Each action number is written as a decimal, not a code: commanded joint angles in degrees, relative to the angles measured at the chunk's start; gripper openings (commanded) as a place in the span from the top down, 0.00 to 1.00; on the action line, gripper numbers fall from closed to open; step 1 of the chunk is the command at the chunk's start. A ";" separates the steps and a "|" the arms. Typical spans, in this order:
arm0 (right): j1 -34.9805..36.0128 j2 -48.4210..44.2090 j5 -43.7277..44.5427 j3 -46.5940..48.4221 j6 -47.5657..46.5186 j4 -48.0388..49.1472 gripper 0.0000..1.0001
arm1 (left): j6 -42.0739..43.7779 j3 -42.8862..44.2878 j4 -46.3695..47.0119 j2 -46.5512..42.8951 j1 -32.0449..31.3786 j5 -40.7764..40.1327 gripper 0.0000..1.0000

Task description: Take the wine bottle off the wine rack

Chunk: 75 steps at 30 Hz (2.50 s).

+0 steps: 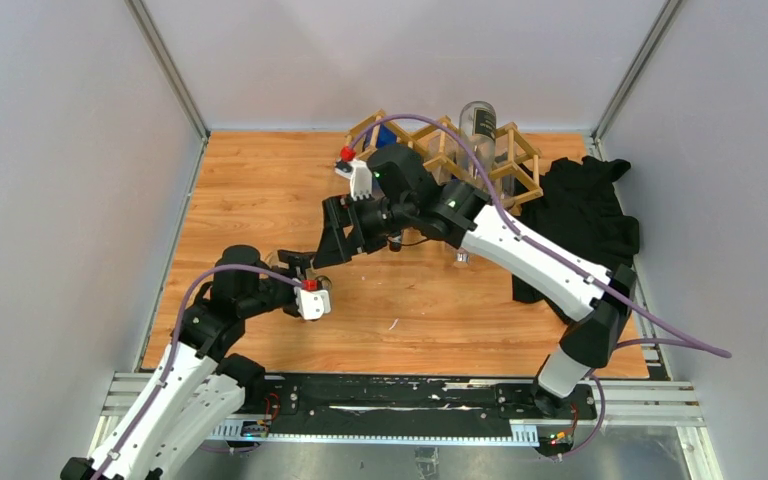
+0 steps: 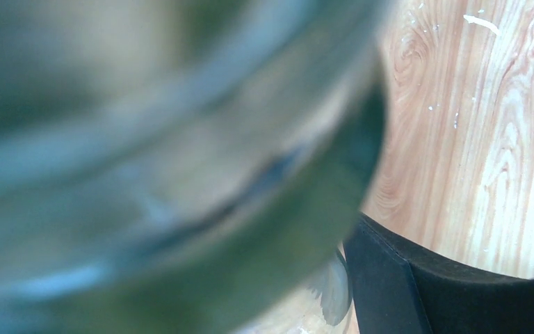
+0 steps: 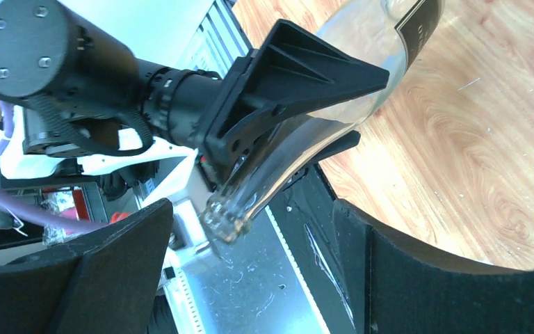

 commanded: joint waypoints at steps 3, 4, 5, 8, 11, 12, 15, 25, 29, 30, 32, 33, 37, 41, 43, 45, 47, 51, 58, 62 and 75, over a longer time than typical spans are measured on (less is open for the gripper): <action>-3.19 -4.08 1.94 -1.37 0.44 0.12 0.11 | -6.47 1.32 12.88 1.40 -0.33 -2.58 1.00; -3.60 -4.69 2.57 -1.40 0.45 -0.20 0.11 | -8.03 1.59 13.63 1.95 -0.33 -3.11 1.00; -4.17 -5.39 3.16 -1.48 0.35 -0.45 0.11 | -9.69 1.85 14.25 2.52 -0.33 -3.68 1.00; -6.41 -7.73 5.43 -1.63 0.03 -1.59 0.10 | -16.93 3.44 16.98 5.32 -0.25 -6.02 1.00; -8.82 -10.44 8.74 -1.72 -0.55 -3.16 0.09 | -24.07 5.13 20.70 8.27 0.08 -8.44 1.00; -9.65 -11.28 9.57 -1.97 -0.52 -3.43 0.08 | -26.22 6.27 21.64 9.40 0.49 -8.85 1.00; -12.28 -13.38 11.58 -2.18 -1.13 -4.47 0.06 | -31.59 11.45 20.89 14.25 1.94 -9.53 1.00; -19.10 -18.35 14.68 -1.37 -2.53 -6.46 0.03 | -46.05 28.94 17.97 29.66 9.52 -8.41 1.00; -21.34 -18.92 15.44 -0.70 -3.05 -7.31 0.02 | -47.96 32.94 20.01 33.75 11.74 -8.91 1.00; -21.90 -18.97 15.69 -0.56 -3.16 -7.53 0.02 | -48.81 33.81 20.92 35.06 12.51 -8.92 1.00; -22.98 -19.30 16.41 -0.66 -3.25 -7.89 0.02 | -50.29 35.61 22.57 37.45 14.10 -8.48 1.00; -23.44 -19.48 16.92 -0.92 -3.28 -7.92 0.02 | -50.53 36.25 23.21 38.09 14.83 -8.21 1.00; -25.59 -20.35 18.71 -2.33 -3.06 -7.92 0.01 | -51.93 37.54 28.30 42.77 17.24 -7.36 1.00; -26.78 -20.77 20.70 -3.69 -3.19 -7.61 0.01 | -52.82 38.30 35.35 48.13 18.31 -7.00 1.00; -27.10 -20.84 21.64 -4.16 -3.32 -7.34 0.01 | -54.32 38.80 37.85 50.41 18.67 -6.47 1.00; -27.42 -20.86 22.73 -4.56 -3.56 -7.22 0.01 | -54.96 39.63 40.41 53.44 18.74 -5.67 1.00; -27.90 -20.99 23.86 -4.96 -3.87 -7.17 0.00 | -55.33 40.38 43.34 56.06 18.69 -5.32 1.00; -29.37 -21.58 24.29 -5.63 -3.96 -6.97 0.00 | -55.66 43.08 47.77 61.97 18.74 -5.83 1.00; -30.76 -22.92 24.83 -8.73 -4.16 -6.30 0.00 | -56.94 47.83 55.15 70.26 18.74 -5.23 1.00; -31.70 -23.43 25.82 -10.74 -3.52 -6.04 0.00 | -56.72 49.41 58.39 73.28 18.73 -5.44 1.00; -32.74 -23.44 27.84 -13.53 -1.55 -5.19 0.00 | -58.79 49.09 65.57 79.05 18.74 -4.42 1.00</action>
